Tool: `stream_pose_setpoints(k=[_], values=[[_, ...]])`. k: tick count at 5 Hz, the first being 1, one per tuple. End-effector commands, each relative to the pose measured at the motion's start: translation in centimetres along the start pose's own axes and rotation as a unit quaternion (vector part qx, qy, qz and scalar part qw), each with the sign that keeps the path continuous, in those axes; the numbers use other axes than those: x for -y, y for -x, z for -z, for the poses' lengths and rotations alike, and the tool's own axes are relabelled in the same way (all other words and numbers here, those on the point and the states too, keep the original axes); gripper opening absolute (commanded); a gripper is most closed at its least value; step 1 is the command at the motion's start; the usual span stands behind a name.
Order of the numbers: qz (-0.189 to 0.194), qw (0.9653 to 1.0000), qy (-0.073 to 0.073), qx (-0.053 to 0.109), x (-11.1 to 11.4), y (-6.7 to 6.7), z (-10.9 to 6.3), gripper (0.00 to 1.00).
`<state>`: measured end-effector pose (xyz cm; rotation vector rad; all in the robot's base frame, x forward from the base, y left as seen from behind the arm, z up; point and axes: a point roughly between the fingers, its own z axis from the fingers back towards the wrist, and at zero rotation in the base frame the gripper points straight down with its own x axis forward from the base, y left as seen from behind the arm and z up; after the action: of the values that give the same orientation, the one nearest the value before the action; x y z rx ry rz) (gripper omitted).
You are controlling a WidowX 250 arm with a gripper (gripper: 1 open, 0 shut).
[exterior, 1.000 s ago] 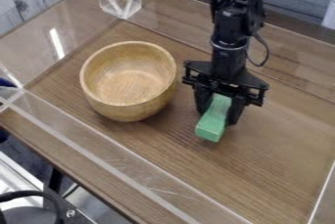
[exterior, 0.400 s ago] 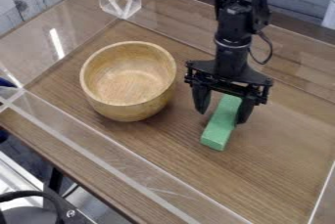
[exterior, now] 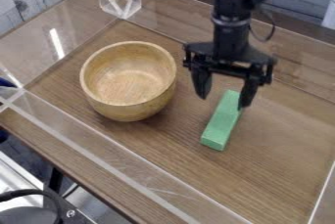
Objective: Remove the green block from inside the brown bowl and put it on the table
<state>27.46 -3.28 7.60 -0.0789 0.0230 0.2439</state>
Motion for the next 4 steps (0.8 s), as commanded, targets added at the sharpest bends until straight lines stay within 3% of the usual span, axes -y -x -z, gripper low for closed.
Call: stream_pose_setpoints(k=[1,2,3,4], values=[[0.022,0.9981,0.023,0.052,-0.5,-0.1,-4.1,1.0],[0.049,0.9963,0.025,0.066,-2.3,1.0,-5.9,1.0],[0.056,0.9959,0.029,0.065,-4.8,0.1,-5.1,1.0],[0.073,0.9944,0.041,0.064,-4.5,-0.6,-3.9,1.0]])
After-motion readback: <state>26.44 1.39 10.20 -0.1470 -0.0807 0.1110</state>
